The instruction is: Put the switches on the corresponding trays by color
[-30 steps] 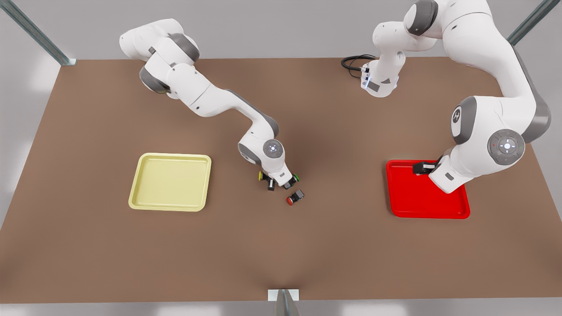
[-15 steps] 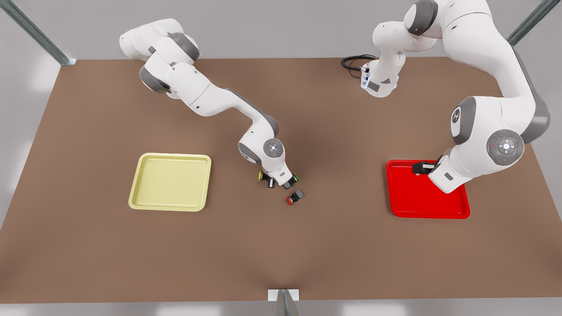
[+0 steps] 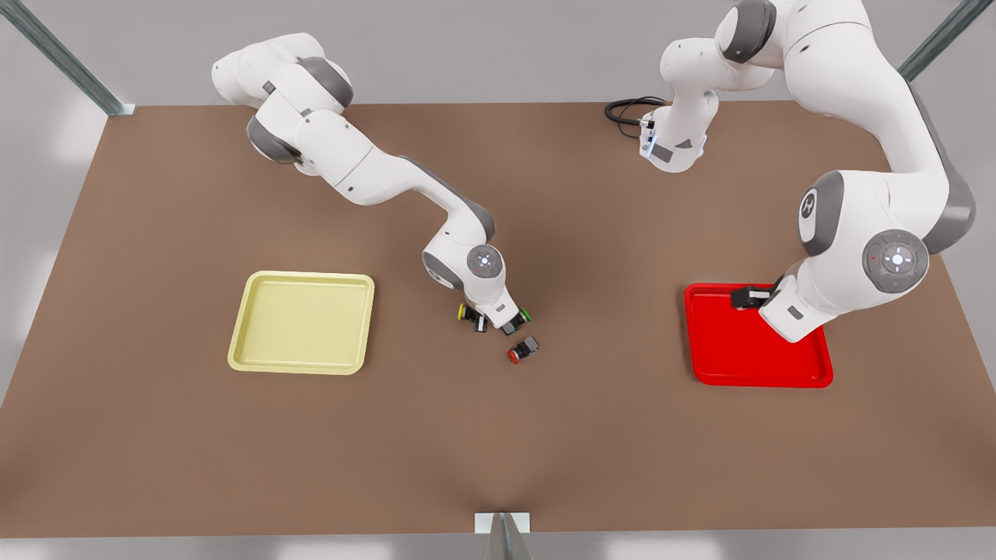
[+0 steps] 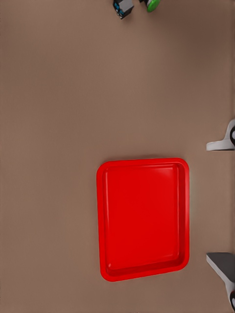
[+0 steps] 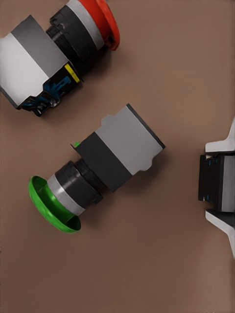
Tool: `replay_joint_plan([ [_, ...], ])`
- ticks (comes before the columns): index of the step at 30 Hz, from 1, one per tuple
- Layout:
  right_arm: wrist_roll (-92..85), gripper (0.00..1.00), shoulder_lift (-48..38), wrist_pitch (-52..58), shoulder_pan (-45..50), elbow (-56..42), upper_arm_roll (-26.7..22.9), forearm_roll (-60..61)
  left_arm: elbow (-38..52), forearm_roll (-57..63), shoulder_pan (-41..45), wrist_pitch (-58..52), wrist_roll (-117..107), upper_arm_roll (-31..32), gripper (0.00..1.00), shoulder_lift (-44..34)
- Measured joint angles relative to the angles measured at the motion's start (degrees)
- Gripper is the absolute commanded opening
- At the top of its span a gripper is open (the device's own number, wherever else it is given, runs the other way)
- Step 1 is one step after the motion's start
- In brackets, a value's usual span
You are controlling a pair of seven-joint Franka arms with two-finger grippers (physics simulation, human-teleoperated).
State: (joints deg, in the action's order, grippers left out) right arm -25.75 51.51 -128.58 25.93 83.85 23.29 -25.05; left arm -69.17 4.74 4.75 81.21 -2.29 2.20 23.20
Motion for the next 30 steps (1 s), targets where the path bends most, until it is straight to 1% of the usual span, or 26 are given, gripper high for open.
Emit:
replay_joint_plan([
  [10, -0.5, 0.51, -0.3, 0.0, 0.0, -0.1, 0.0, 0.1, 0.0, 0.0, 0.0, 0.0, 0.0, 0.0, 1.0, -0.1],
  [13, -0.5, 0.51, -2.1, 1.3, 0.0, 0.3, 0.0, 0.2, 0.0, 0.0, 0.0, 0.0, 0.0, 0.0, 1.0, -0.1],
  [15, -0.8, 0.51, -6.4, 1.8, -1.1, 4.1, 0.0, 0.2, 0.0, 0.0, 0.1, -0.1, 0.0, 0.1, 1.0, -0.2],
  [17, -1.0, 0.52, -10.8, -0.3, -4.7, 10.2, 0.0, 0.2, 0.0, -0.1, 0.8, 0.0, -2.3, 0.8, 1.0, -0.3],
  [18, -1.0, 0.52, -13.6, -3.1, -6.8, 14.5, 0.0, 0.2, 0.0, -0.3, 1.5, 0.0, -5.2, 1.1, 1.0, -0.3],
  [20, -1.0, 0.52, -20.5, -6.4, -10.4, 23.4, -0.1, 0.2, 0.0, -1.9, 5.6, 0.6, -19.4, 1.1, 1.0, 0.0],
  [22, -3.4, 0.52, -27.1, -7.2, -15.8, 31.4, -0.1, 0.2, 0.0, -4.9, 10.6, 5.3, -41.6, 1.1, 1.0, 1.0],
  [24, -10.8, 0.52, -31.6, -9.3, -22.7, 37.3, -0.2, 0.2, 0.0, -7.5, 15.3, 10.5, -66.1, 1.1, 1.0, 3.8],
  [25, -15.8, 0.52, -33.2, -10.5, -26.7, 39.8, -0.2, 0.2, 0.0, -8.9, 17.0, 14.8, -79.1, 1.1, 1.0, 5.6],
  [27, -26.1, 0.52, -36.6, -11.7, -28.8, 44.0, -4.9, 0.3, 0.0, -10.6, 19.5, 21.1, -100.4, 1.1, 1.0, 9.2],
  [30, -33.2, 0.52, -38.9, -13.1, -30.5, 50.8, -8.9, 0.4, 0.1, -11.9, 20.9, 24.6, -118.3, 1.1, 1.0, 13.1],
])
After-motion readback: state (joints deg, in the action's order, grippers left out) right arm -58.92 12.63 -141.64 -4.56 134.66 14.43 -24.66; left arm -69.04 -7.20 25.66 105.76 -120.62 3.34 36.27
